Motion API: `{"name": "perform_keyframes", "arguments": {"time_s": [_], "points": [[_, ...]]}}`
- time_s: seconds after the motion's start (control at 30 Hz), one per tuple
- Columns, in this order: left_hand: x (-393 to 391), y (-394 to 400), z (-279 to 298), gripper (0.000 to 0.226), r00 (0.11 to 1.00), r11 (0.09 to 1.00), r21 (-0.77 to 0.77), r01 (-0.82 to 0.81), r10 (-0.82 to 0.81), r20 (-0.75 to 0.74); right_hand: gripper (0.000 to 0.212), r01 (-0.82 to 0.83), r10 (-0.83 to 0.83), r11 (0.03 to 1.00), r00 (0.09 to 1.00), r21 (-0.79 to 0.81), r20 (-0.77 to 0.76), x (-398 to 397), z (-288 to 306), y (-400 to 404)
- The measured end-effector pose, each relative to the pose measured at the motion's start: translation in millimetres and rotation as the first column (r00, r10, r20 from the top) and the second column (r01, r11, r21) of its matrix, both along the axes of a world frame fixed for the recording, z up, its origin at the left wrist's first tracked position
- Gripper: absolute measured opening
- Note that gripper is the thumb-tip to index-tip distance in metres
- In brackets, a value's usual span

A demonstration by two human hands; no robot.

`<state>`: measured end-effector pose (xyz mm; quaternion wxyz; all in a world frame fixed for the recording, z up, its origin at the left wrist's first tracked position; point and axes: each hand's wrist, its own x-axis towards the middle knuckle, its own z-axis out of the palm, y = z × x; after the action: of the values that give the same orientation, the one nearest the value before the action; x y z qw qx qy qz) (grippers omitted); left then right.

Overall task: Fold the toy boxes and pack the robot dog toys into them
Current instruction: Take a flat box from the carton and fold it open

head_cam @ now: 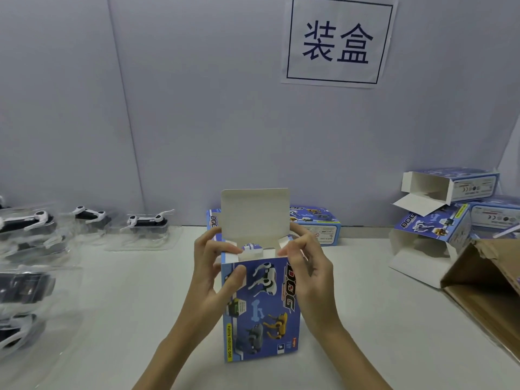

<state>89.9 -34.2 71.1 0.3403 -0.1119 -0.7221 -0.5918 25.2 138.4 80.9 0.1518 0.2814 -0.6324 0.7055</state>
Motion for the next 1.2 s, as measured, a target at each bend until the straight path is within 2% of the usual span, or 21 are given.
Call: {"name": "perform_keyframes", "arguments": {"time_s": [0.07, 0.1, 0.2, 0.3, 0.43, 0.47, 0.53, 0.6, 0.7, 0.77, 0.83, 0.97, 1.03, 1.1, 1.2], "points": [[0, -2, 2, 0.031, 1.0, 1.0, 0.001, -0.018, 0.018, 0.004, 0.02, 0.013, -0.013, 1.0, 1.0, -0.024, -0.003, 0, 0, 1], [0, -2, 3, 0.032, 1.0, 1.0, 0.013, -0.014, 0.014, 0.011, 0.028, 0.018, -0.019, 0.999, 1.0, -0.05, -0.004, 0, 2, 0], [2, 0, 9, 0.049, 0.998, 0.993, 0.092, 0.069, -0.069, 0.0, 0.052, 0.015, -0.016, 0.996, 1.0, -0.089, -0.013, 0, 5, 0], [3, 3, 11, 0.062, 0.994, 0.979, 0.172, 0.112, -0.112, -0.009, 0.05, -0.013, 0.013, 1.0, 1.0, -0.018, 0.001, 1, 3, 2], [1, 0, 5, 0.067, 0.994, 0.998, 0.049, 0.036, -0.03, -0.102, 0.07, -0.02, 0.026, 0.998, 0.995, 0.053, -0.099, 1, -4, 7], [1, -1, 4, 0.062, 0.995, 0.999, 0.019, 0.028, -0.026, -0.097, 0.073, -0.023, 0.029, 0.998, 0.994, 0.057, -0.108, 0, -6, 7], [1, -3, 3, 0.044, 0.997, 0.999, -0.047, -0.01, 0.007, -0.08, 0.072, -0.026, 0.031, 0.998, 0.996, 0.057, -0.085, -3, -9, 7], [0, -4, 1, 0.037, 0.995, 0.997, -0.067, -0.046, 0.04, -0.089, 0.062, -0.028, 0.032, 0.998, 0.997, 0.049, -0.07, -4, -10, 5], [2, 0, 0, 0.05, 0.997, 0.999, -0.018, -0.028, 0.027, -0.067, 0.055, -0.037, 0.041, 0.998, 0.993, 0.046, -0.106, -6, -13, 3], [4, 4, 0, 0.062, 0.999, 0.994, 0.105, 0.024, -0.02, -0.044, 0.06, -0.045, 0.048, 0.998, 0.995, 0.037, -0.084, -5, -17, 1], [6, 5, 1, 0.061, 0.997, 0.986, 0.166, 0.03, -0.017, -0.078, 0.063, -0.034, 0.035, 0.999, 0.997, 0.016, -0.062, -4, -19, -3], [7, -2, -1, 0.052, 1.0, 1.0, 0.017, -0.007, 0.007, -0.029, 0.043, 0.002, 0.017, 0.996, 0.976, 0.086, -0.218, -5, -17, -2], [7, -5, -3, 0.044, 0.997, 0.995, -0.085, -0.049, 0.043, -0.063, 0.04, 0.014, 0.029, 0.99, 0.956, 0.144, -0.291, -9, -17, 1], [6, -7, -3, 0.031, 0.972, 0.964, -0.196, -0.18, 0.144, -0.184, 0.036, 0.059, -0.004, 0.985, 0.948, 0.162, -0.319, -11, -18, 2], [1, -17, -4, 0.033, 0.86, 0.814, -0.357, -0.457, 0.303, -0.41, 0.028, 0.098, -0.061, 0.981, 0.974, 0.167, -0.217, -15, -20, 0]]}}
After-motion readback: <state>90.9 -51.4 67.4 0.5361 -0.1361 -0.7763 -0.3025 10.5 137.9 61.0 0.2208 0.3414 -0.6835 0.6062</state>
